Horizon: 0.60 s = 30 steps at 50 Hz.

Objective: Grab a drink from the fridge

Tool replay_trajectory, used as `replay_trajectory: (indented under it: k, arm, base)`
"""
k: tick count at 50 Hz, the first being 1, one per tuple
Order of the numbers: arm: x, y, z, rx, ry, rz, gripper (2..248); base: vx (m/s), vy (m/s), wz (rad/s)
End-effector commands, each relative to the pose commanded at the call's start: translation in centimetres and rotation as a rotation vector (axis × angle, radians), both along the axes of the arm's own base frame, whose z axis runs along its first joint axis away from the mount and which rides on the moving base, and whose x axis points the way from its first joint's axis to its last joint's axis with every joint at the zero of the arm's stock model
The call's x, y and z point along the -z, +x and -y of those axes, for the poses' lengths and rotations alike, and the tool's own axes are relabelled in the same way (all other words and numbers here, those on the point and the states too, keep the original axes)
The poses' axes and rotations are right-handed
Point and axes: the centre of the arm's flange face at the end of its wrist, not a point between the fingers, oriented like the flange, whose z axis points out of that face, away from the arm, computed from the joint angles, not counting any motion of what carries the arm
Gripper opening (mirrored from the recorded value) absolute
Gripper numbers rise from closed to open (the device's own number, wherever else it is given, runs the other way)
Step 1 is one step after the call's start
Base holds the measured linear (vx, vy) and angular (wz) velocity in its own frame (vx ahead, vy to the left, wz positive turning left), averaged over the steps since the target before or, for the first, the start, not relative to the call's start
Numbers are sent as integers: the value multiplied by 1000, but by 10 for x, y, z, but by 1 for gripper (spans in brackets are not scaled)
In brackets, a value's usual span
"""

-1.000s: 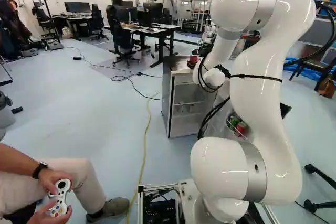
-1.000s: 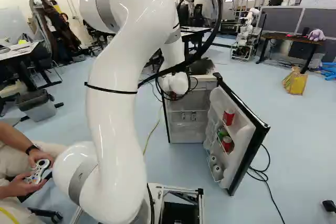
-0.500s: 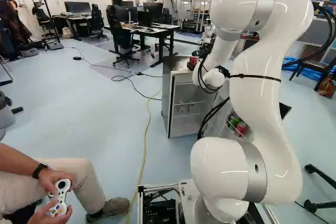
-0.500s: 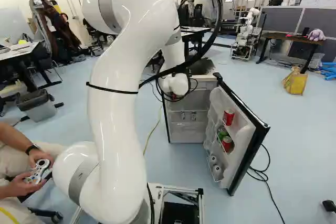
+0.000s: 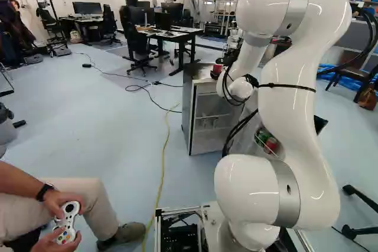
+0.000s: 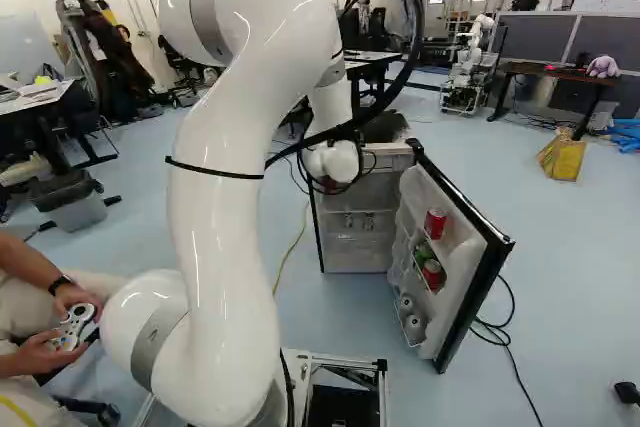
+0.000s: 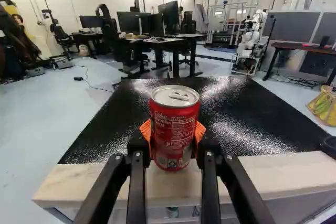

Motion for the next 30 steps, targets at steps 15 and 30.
replay_trajectory:
  k: [15,30]
  arm:
    - [1,0,0,0,0,-1,97]
    - [1,0,0,0,0,-1,147]
  base:
    - [0,0,0]
    - [0,0,0]
